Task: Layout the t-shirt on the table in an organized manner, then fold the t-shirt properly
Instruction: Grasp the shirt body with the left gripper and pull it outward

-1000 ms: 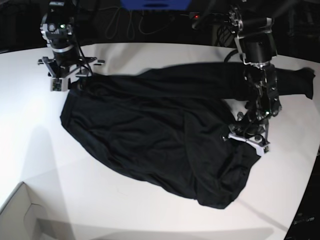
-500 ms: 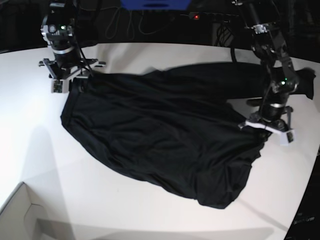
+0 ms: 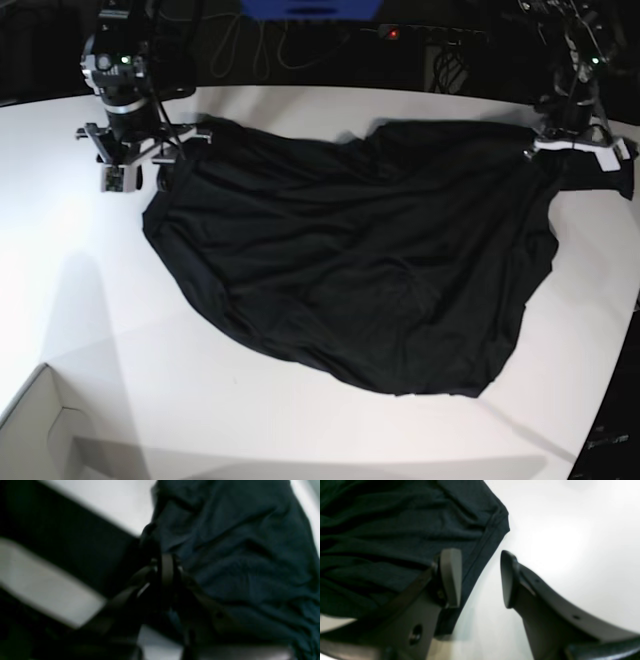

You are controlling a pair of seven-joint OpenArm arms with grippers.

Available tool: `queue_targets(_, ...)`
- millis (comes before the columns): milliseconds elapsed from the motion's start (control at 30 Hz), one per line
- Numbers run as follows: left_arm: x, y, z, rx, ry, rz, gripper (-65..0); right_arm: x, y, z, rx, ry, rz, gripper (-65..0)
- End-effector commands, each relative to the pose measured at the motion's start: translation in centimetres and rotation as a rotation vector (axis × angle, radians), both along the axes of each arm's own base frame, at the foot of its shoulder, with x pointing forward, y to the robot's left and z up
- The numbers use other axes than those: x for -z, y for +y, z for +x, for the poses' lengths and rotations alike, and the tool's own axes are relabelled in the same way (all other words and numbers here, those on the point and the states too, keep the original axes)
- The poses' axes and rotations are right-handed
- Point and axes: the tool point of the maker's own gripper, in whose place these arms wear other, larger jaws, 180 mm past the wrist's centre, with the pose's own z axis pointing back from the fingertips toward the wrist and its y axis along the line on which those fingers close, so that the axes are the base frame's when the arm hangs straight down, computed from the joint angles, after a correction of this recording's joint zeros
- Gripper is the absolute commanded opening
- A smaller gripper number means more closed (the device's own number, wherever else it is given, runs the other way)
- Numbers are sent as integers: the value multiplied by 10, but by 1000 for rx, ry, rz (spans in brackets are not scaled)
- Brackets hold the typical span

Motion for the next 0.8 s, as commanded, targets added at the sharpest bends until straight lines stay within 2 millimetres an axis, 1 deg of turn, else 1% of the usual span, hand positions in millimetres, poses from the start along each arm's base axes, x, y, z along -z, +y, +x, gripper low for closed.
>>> queue_targets(0,-5,5,3,-2,-22,13,-647,-11,0,5,-1,-45,-2,-392)
queue_targets(67,-1,7,-1,-8,-8,10,-608,-11,3,6,-7,-46,3,-392)
queue_targets(133,1,4,-8,10,22,2,-543,-11,9,7,-23,-48,10,-392)
queue_targets(267,-19,4,-1,73,24,37,-366,-11,13,8,-33,-49,17,-392)
queue_targets(333,-28,7,6,67,-5,57,-308,-10,13,6,-33,-44,17,-392)
queue_targets(400,-34,12,24,49,-55,62,-298,-9,17,6,-41,-42,22,-392)
queue_targets(567,-21,23,62,20,-58,59,-297,-9,19,5,-45,-39,24,-392)
queue_targets(633,-12,25,72,11,-38,57,-298,-9,18,5,-43,-39,23,-392)
queue_targets(767,-1,27,92,2,-19,48,-298,-8,18,4,-43,-37,23,-392)
